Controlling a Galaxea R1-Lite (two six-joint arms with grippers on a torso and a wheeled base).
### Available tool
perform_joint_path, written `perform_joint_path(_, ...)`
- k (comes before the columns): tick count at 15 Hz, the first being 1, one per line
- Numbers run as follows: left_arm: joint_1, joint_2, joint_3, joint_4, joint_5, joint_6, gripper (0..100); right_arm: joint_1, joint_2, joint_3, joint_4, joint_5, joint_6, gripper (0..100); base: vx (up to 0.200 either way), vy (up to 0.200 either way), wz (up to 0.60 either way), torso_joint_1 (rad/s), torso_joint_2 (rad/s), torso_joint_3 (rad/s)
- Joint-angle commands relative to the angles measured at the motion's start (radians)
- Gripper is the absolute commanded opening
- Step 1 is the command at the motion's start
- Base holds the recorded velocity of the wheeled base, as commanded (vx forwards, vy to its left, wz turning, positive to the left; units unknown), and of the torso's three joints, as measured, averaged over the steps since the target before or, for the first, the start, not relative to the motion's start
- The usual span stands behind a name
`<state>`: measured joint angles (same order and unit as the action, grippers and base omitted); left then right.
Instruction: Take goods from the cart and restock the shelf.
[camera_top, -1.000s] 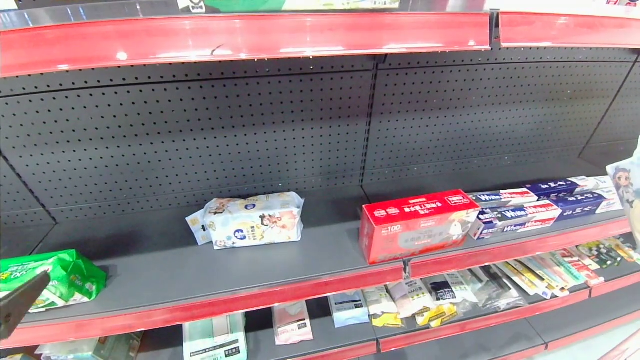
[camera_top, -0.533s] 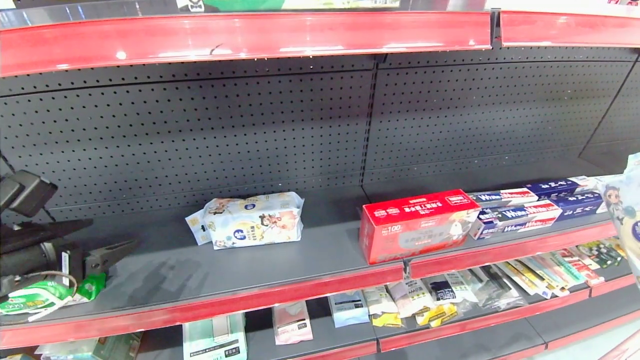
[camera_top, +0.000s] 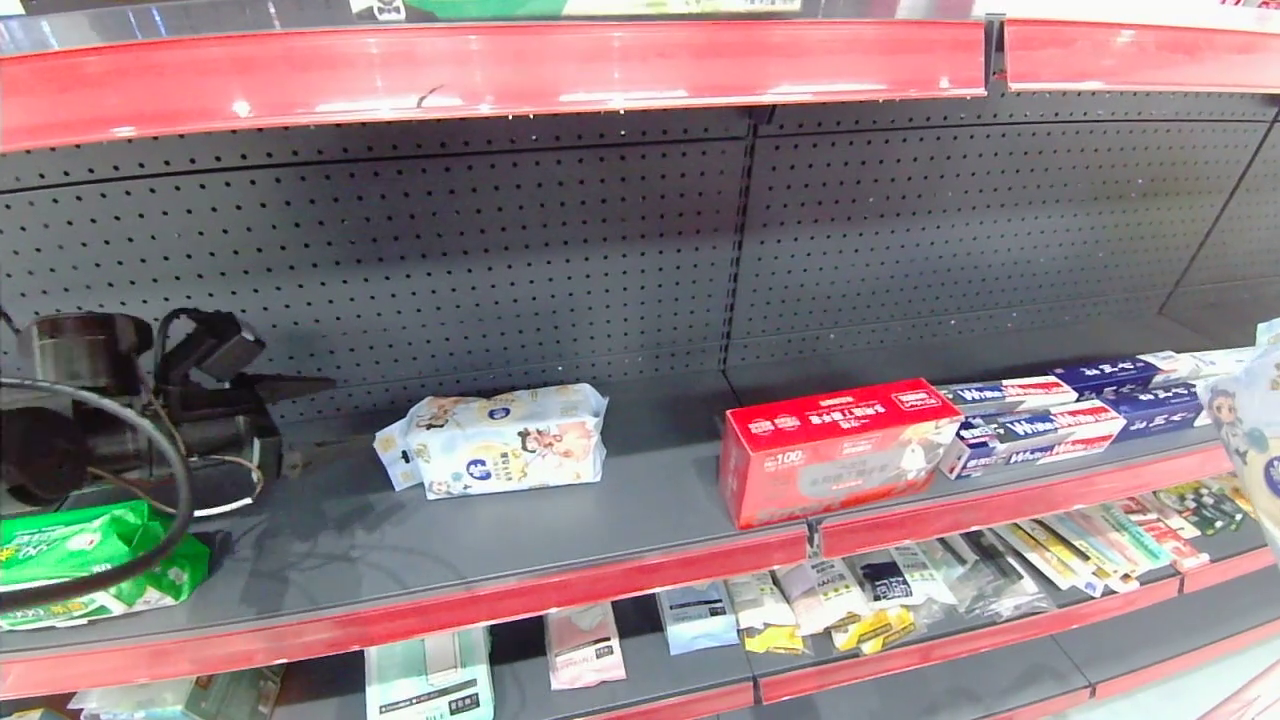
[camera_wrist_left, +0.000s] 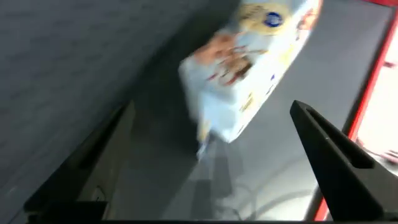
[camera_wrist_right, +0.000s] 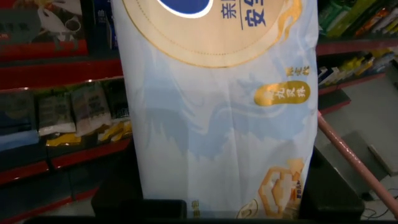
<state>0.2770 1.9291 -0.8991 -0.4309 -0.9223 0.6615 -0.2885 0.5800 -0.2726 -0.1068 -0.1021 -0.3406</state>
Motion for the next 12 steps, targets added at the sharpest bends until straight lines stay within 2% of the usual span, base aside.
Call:
perform_joint_path(1,-0.056,0.129,-0.063,0.0,-0.02,0.004,100,0.0,0.001,0.001,-0.001,-0.002,-0.008,0,0.0,0.0,0.0,0.0,0.0,0.0)
perform_joint_path(3,-0.082,0.152,-0.093,0.003,-0.03,0.004,100,0.0,0.008,0.003,-0.001,-0.002,-0.015,0,0.0,0.0,0.0,0.0,0.0,0.0)
perform_joint_path(7,-0.11,0.186,-0.167,0.069,-0.036,0.004,100,0.0,0.009,0.018,-0.001,-0.024,-0.018,0,0.0,0.0,0.0,0.0,0.0,0.0)
perform_joint_path(12,-0.15,0.26,-0.247,0.075,-0.039,0.003,100,0.0,0.009,0.026,-0.001,-0.028,-0.018,0,0.0,0.0,0.0,0.0,0.0,0.0)
